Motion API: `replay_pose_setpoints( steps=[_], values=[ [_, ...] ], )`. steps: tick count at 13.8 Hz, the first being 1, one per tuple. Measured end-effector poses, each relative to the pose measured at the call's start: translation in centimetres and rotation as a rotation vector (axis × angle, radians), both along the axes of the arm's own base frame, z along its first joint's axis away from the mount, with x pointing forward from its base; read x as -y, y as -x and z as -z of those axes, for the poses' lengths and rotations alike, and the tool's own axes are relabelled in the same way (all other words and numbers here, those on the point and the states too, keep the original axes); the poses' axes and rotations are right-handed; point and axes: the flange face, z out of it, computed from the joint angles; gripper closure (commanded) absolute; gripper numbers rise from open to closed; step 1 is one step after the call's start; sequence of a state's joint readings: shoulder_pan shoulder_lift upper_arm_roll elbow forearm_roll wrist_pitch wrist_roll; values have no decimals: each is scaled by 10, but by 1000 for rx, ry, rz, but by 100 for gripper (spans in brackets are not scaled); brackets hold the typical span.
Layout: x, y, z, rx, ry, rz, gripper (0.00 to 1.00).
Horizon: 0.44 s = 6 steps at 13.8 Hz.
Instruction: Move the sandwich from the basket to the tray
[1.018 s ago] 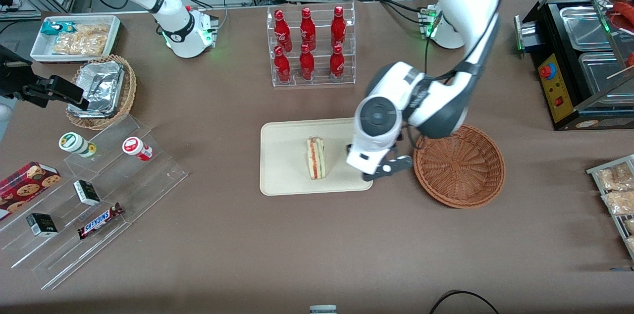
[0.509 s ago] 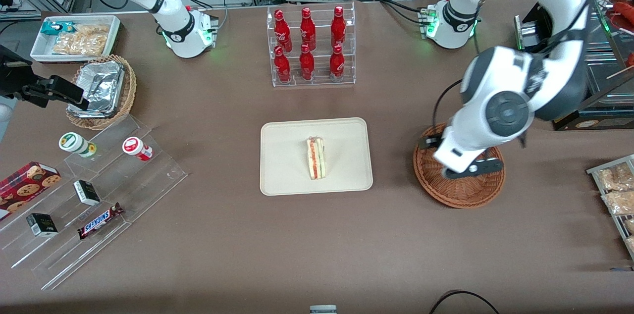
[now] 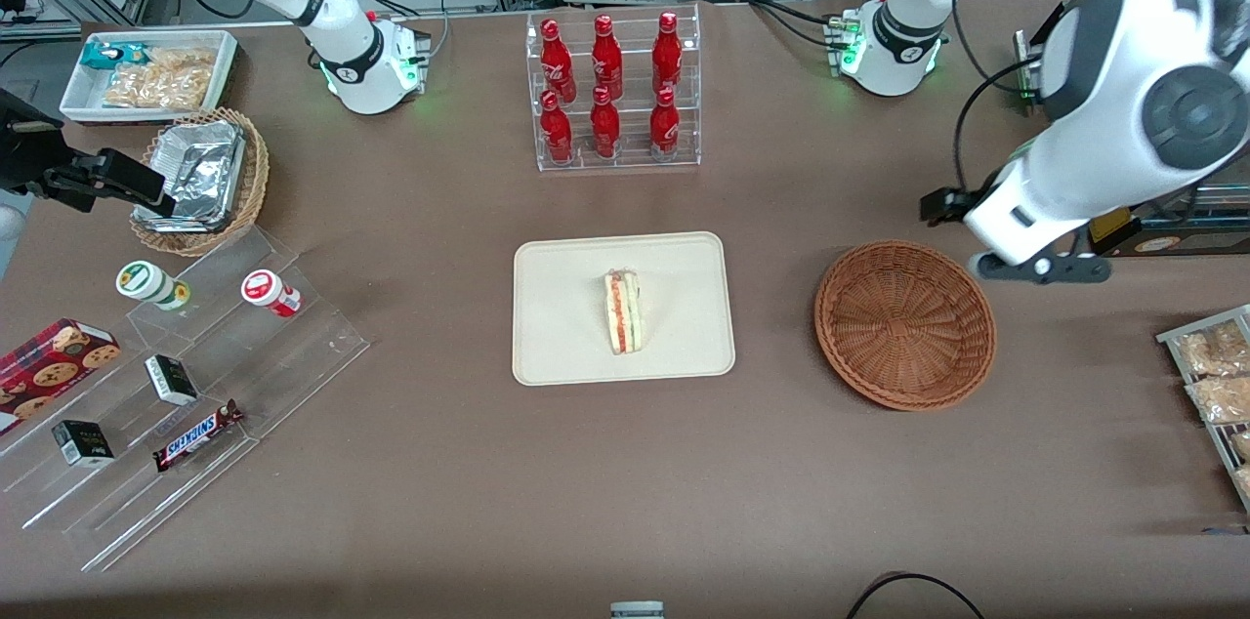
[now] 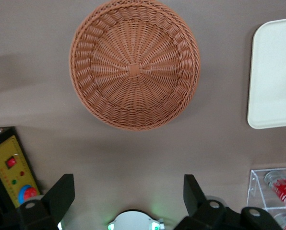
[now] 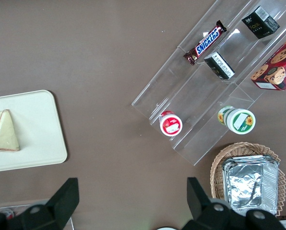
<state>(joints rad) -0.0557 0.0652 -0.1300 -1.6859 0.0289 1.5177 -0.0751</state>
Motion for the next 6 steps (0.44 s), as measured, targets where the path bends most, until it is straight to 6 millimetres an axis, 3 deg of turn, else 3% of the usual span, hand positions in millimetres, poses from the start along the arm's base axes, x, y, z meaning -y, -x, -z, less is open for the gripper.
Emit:
replay_pose_setpoints(
  steps=[6],
  values=[
    [-52,7,-43,57,32,55,0]
  ],
)
